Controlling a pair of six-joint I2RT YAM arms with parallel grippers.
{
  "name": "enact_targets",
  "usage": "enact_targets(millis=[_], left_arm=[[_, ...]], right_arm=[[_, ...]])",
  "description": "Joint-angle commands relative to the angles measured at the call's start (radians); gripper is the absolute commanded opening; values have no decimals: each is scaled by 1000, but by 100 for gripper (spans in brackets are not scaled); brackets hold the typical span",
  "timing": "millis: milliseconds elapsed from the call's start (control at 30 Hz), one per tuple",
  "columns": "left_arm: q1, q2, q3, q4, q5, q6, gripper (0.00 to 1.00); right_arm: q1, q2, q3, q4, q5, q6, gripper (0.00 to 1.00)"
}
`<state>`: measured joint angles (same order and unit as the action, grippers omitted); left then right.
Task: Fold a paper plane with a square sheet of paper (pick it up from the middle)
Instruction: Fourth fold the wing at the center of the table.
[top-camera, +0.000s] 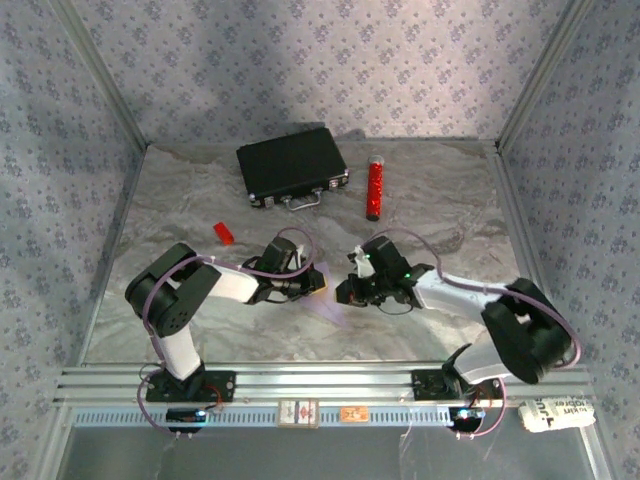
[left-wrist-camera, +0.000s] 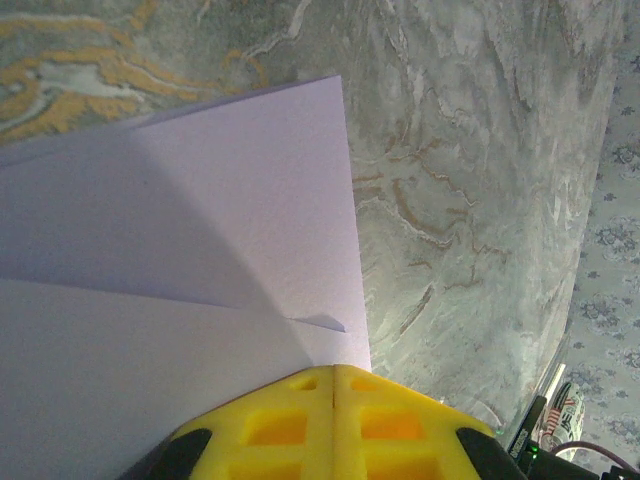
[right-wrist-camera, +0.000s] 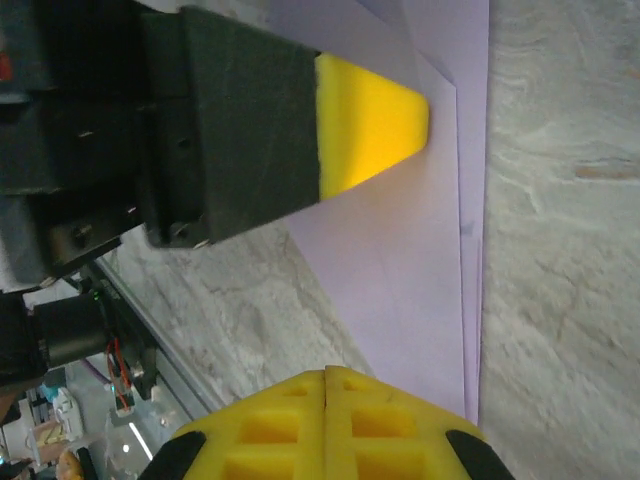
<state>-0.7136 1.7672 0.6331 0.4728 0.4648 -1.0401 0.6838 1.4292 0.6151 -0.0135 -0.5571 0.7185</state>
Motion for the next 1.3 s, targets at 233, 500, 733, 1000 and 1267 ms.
enact_targets(millis=[233, 500, 733, 1000, 1267], left_arm=[[9, 17, -21, -82, -36, 4, 3], [6, -50, 34, -97, -12, 37, 8], [-36, -141, 8, -145, -49, 10, 6], [-107, -146, -9, -158, -64, -33, 3], [-146, -64, -11, -165, -81, -57, 3]], right_arm=[[60, 161, 28, -71, 87, -8, 1], [63, 175, -56, -51, 117, 16, 0], [63, 175, -58, -30, 123, 25, 0], [63, 178, -63, -17, 117, 28, 0], [60, 179, -77, -9, 114, 31, 0]])
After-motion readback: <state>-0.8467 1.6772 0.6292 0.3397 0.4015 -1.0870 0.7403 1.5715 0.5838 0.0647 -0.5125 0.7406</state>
